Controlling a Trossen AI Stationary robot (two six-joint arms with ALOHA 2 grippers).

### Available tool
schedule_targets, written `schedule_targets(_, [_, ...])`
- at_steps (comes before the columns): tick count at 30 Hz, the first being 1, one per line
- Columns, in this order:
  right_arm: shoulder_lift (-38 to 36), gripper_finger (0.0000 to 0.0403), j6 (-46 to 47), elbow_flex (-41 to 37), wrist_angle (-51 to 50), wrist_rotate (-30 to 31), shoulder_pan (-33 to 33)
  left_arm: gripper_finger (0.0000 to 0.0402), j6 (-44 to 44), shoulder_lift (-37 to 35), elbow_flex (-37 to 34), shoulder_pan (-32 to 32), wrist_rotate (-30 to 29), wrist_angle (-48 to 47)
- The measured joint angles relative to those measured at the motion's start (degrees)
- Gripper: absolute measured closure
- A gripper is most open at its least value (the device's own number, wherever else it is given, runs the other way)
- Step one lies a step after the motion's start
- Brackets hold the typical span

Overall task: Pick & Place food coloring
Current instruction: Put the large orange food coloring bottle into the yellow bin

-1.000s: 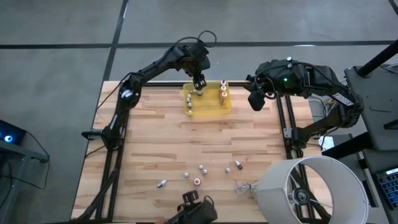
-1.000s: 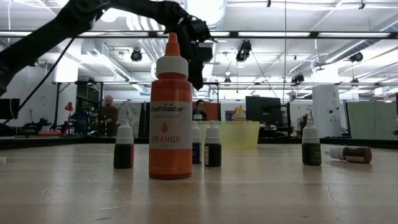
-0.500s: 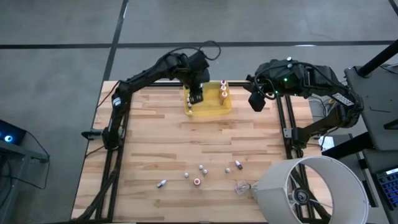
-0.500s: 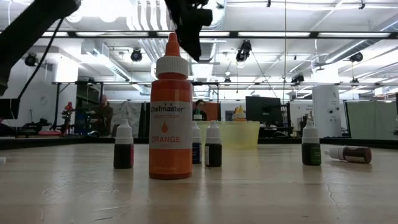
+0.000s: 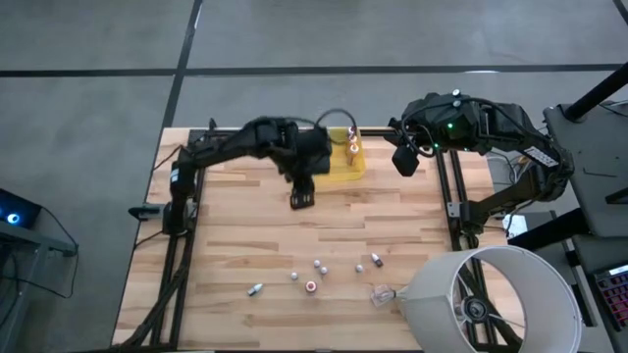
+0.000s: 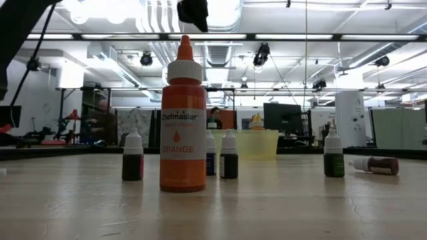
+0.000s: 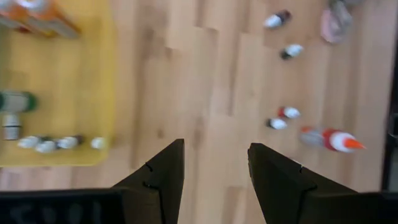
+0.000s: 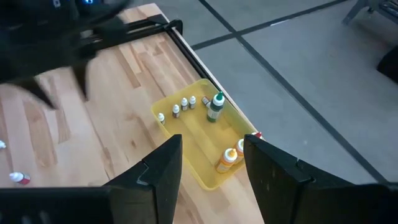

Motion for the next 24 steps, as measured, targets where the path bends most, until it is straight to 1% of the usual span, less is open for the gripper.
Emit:
schedule_targets(10, [0.0,0.0239,0.0,0.0,0.0,0.0,0.0,0.0252,-4.1,-0.1,-1.4,-10.8,0.3,-1.6])
schedule_targets(13, [0.0,0.0239,0.0,0.0,0.0,0.0,0.0,0.0252,-4.7,-0.1,-2.6,-13.3,2.1,-1.7])
schedule_targets(17, [0.0,0.0239,-0.1,0.0,-0.1,0.0,0.0,0.0252,-5.0,-0.1,-5.7,-15.7,5.7,-1.6])
schedule_targets(21, [0.0,0.0239,-0.4,0.0,-0.1,0.0,0.0,0.0252,-4.8,-0.1,-8.8,-17.2,5.9,-0.7])
schedule_targets(24, [0.0,0.0239,-0.4,0.0,-0.1,0.0,0.0,0.0252,-2.8,-0.1,-10.4,-18.1,5.8,-0.1])
